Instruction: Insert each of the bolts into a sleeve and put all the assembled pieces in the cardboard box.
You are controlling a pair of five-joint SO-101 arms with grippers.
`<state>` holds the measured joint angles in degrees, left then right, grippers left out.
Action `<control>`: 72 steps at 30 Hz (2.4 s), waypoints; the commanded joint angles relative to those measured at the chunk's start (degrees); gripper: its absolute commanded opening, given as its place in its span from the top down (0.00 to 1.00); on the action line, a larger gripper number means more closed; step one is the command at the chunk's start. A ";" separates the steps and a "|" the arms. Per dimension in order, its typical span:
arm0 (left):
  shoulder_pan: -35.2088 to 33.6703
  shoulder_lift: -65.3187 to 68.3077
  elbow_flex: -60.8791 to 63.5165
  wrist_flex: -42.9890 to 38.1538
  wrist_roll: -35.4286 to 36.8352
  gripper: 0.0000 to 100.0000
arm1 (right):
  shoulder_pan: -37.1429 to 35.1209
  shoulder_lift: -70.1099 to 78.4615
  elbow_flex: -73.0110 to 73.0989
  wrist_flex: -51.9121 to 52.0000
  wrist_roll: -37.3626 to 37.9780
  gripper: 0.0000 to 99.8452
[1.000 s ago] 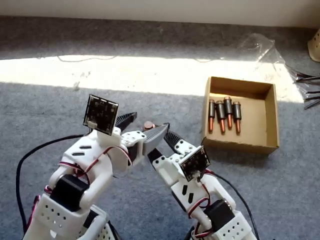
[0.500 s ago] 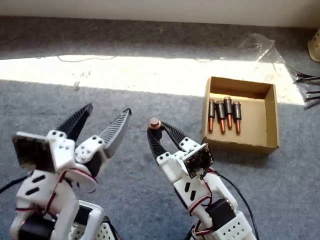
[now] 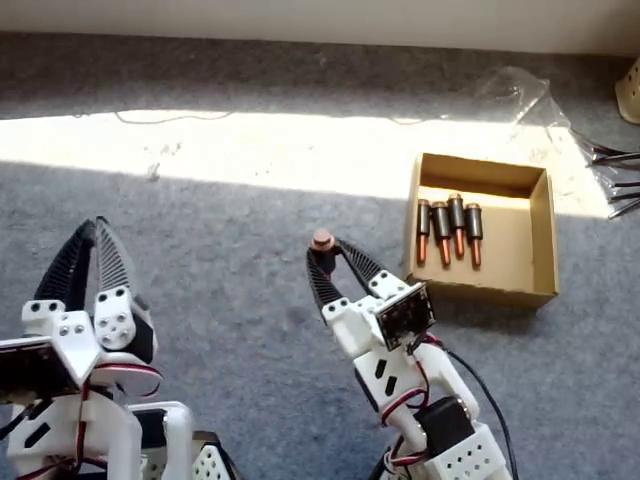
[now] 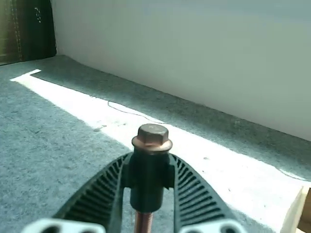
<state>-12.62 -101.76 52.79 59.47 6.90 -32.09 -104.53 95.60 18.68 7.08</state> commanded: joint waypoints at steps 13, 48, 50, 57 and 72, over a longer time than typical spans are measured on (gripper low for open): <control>-0.66 -0.04 19.47 -0.09 -0.26 0.99 | 20.62 -0.75 1.36 6.46 0.53 1.00; 5.14 -0.04 44.53 0.18 -0.35 0.99 | 40.48 70.11 -59.21 27.03 9.93 1.00; 5.05 -0.04 44.53 0.18 -0.35 0.99 | 42.42 73.98 -60.97 23.96 9.93 1.00; 5.05 -0.04 44.53 0.26 -0.35 0.99 | 46.55 88.75 -64.84 17.89 9.93 1.00; 5.14 -0.04 44.53 4.66 -0.35 0.99 | 48.75 112.04 -80.75 17.80 15.38 1.00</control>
<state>-8.40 -101.14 95.96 63.96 6.90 15.74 6.77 20.09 38.29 21.49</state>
